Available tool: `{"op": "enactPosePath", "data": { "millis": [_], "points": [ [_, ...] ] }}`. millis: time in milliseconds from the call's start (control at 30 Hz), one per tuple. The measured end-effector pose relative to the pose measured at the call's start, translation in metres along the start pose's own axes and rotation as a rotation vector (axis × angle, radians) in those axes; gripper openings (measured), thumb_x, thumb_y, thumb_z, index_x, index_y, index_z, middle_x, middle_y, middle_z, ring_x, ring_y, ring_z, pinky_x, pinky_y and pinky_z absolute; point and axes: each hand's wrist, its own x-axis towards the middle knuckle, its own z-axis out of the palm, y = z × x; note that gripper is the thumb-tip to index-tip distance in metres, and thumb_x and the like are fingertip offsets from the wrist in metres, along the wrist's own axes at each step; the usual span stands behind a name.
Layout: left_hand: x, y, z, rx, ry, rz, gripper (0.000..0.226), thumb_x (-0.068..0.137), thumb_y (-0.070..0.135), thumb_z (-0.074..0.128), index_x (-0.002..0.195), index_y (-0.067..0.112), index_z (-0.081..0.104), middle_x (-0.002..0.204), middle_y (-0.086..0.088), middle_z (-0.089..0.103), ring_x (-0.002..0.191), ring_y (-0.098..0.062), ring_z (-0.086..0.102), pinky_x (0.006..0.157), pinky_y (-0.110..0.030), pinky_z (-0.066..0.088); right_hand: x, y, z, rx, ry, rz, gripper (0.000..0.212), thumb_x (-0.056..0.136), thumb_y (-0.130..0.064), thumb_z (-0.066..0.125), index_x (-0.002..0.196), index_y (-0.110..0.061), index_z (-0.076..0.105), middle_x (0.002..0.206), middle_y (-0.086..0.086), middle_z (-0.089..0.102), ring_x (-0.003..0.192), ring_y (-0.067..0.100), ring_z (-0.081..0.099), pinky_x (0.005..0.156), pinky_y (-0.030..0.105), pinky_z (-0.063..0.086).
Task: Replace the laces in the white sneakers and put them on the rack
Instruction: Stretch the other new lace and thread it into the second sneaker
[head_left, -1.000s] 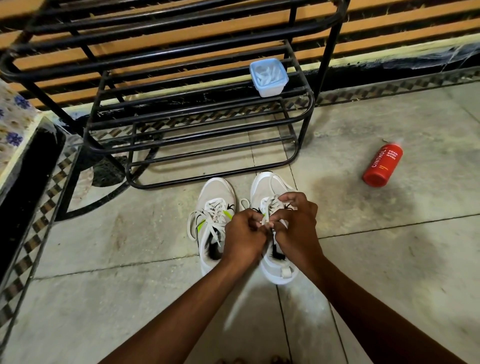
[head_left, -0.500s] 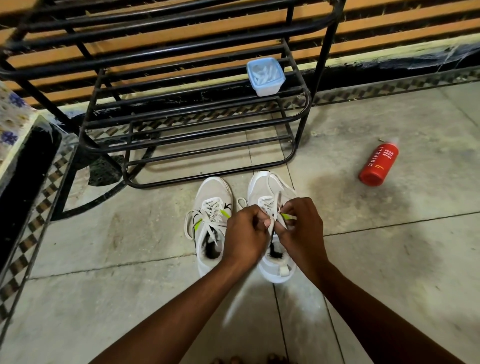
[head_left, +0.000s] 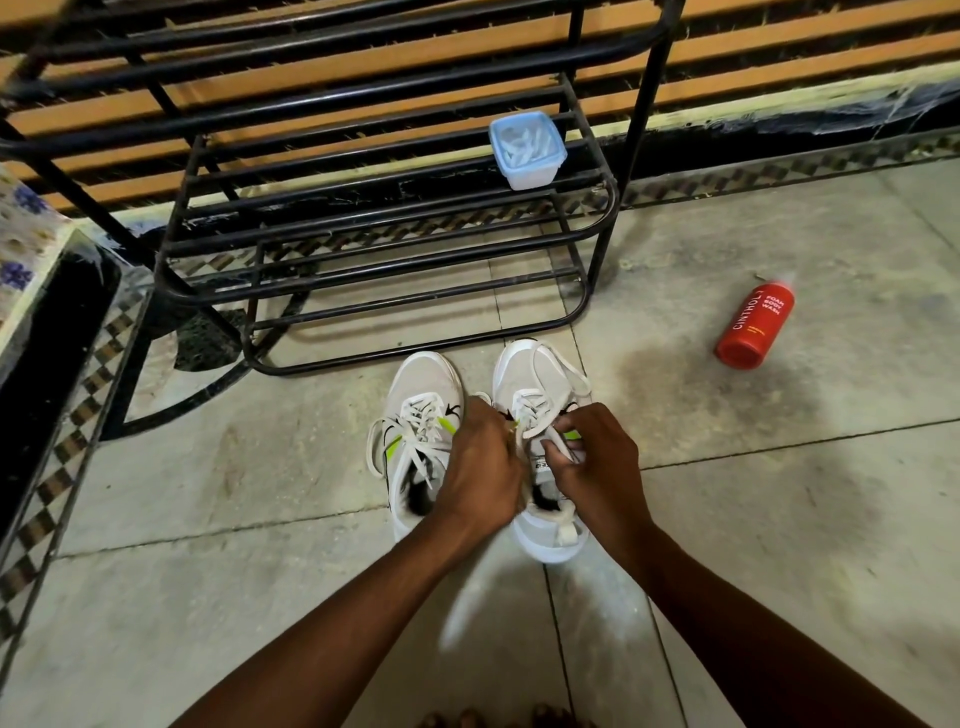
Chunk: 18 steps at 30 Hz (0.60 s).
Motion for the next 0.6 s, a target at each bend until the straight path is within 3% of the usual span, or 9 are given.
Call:
{"op": "enactPosePath", "data": {
  "millis": [100,200,300,367,433,533,600],
  "points": [
    [0.007,-0.003,-0.016,0.069,0.117,0.055,0.013,0.093,-0.005,0.043,0.096,0.008,0.042,0.079,0.003,0.05,0.069,-0.011,0.049,0.054,-0.023,0.032,0.0,0.002,0.0,-0.015,-0.009,-0.001,0.022,0.079,0.001,0.074,0.092,-0.013,0.062,0.095,-0.001,0.059,0.081,0.016,0.063,0.072,0.04,0.057],
    [0.024,-0.001,-0.033,0.059,0.205,0.12,0.023,0.084,-0.011,0.041,0.09,0.011,0.044,0.077,0.0,0.051,0.069,-0.008,0.047,0.058,-0.024,0.031,0.0,0.004,-0.001,-0.018,-0.013,0.001,0.024,0.078,0.0,0.076,0.091,-0.014,0.061,0.096,-0.003,0.058,0.079,0.011,0.063,0.073,0.033,0.057],
    [0.032,-0.003,-0.036,-0.135,0.065,0.051,0.024,0.088,-0.011,0.04,0.09,0.012,0.046,0.086,-0.003,0.067,0.075,-0.021,0.06,0.062,-0.04,0.045,0.002,0.002,0.0,-0.025,-0.018,-0.004,0.028,0.076,-0.001,0.076,0.089,-0.017,0.058,0.095,-0.005,0.056,0.081,0.008,0.059,0.071,0.031,0.055],
    [0.031,-0.001,-0.033,-0.367,-0.047,-0.032,0.017,0.104,-0.002,0.037,0.095,0.01,0.046,0.091,-0.005,0.076,0.086,-0.031,0.071,0.073,-0.041,0.053,0.003,0.003,0.001,-0.051,-0.023,-0.014,0.029,0.075,-0.002,0.076,0.089,-0.018,0.056,0.095,-0.006,0.055,0.08,0.007,0.056,0.071,0.029,0.052],
    [0.03,0.003,-0.034,-0.494,-0.086,-0.068,0.018,0.109,0.001,0.035,0.096,0.005,0.045,0.079,-0.013,0.071,0.084,-0.03,0.073,0.079,-0.037,0.057,0.003,0.004,0.0,-0.071,-0.027,-0.017,0.029,0.076,-0.002,0.076,0.088,-0.019,0.056,0.095,-0.005,0.055,0.079,0.007,0.054,0.071,0.02,0.047],
    [0.035,0.005,-0.041,-0.518,-0.151,-0.029,0.025,0.095,-0.018,0.031,0.089,0.004,0.042,0.071,-0.016,0.047,0.066,-0.026,0.053,0.068,-0.037,0.055,0.001,0.001,-0.002,-0.089,-0.037,-0.025,0.033,0.079,-0.001,0.075,0.086,-0.024,0.053,0.093,-0.006,0.056,0.079,0.005,0.052,0.072,0.006,0.039],
    [0.04,0.002,-0.052,-0.45,-0.133,0.064,0.022,0.095,-0.014,0.034,0.089,0.005,0.042,0.073,-0.009,0.045,0.067,-0.024,0.045,0.064,-0.044,0.049,0.0,0.0,-0.003,-0.095,-0.045,-0.023,0.034,0.082,-0.003,0.073,0.086,-0.029,0.051,0.092,-0.008,0.056,0.08,0.005,0.052,0.071,0.005,0.037]
  ]
}}
